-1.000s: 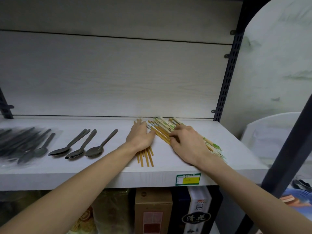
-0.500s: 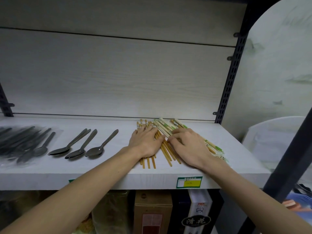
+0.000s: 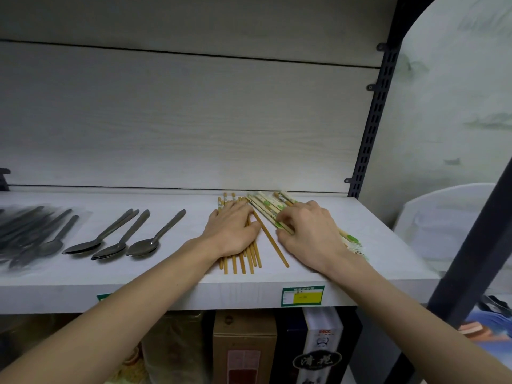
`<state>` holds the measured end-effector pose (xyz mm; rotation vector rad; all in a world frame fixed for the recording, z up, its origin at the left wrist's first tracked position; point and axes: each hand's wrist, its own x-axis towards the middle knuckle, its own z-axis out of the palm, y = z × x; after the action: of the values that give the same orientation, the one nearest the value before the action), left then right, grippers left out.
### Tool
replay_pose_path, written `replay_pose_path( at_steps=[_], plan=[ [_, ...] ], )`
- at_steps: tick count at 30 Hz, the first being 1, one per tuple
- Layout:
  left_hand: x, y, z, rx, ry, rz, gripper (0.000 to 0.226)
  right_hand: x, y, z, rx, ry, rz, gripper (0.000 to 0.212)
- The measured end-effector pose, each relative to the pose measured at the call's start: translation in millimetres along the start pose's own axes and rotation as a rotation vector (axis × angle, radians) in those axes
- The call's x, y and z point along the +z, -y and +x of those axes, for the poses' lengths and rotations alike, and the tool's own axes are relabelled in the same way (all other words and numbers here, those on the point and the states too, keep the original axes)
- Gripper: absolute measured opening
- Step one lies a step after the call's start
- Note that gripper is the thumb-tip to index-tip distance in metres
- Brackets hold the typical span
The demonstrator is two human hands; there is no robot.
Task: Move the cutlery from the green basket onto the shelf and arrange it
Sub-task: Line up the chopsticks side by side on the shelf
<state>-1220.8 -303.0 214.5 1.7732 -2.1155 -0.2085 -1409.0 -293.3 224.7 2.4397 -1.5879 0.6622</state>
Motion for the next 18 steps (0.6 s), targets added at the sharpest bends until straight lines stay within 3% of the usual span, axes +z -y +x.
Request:
replay_pose_path(
  at_steps=[4, 8, 18],
  plan=[
    [0.8, -0.8, 2.4, 0.013, -0.01, -0.02, 0.034, 2.7, 2.3, -0.3, 0.044, -0.011, -0.046, 0.027],
    [1.4, -6.1, 2.3, 0.005, 0.004, 0.031, 0.048, 1.6, 8.4, 0.4, 0.092, -0.028, -0.09, 0.026],
    [-0.3, -5.9, -2.0, 0.023, -0.01, 0.053, 0.049, -10.4, 3.7, -0.7, 0.209, -0.093, 0.153, 0.025]
  ],
)
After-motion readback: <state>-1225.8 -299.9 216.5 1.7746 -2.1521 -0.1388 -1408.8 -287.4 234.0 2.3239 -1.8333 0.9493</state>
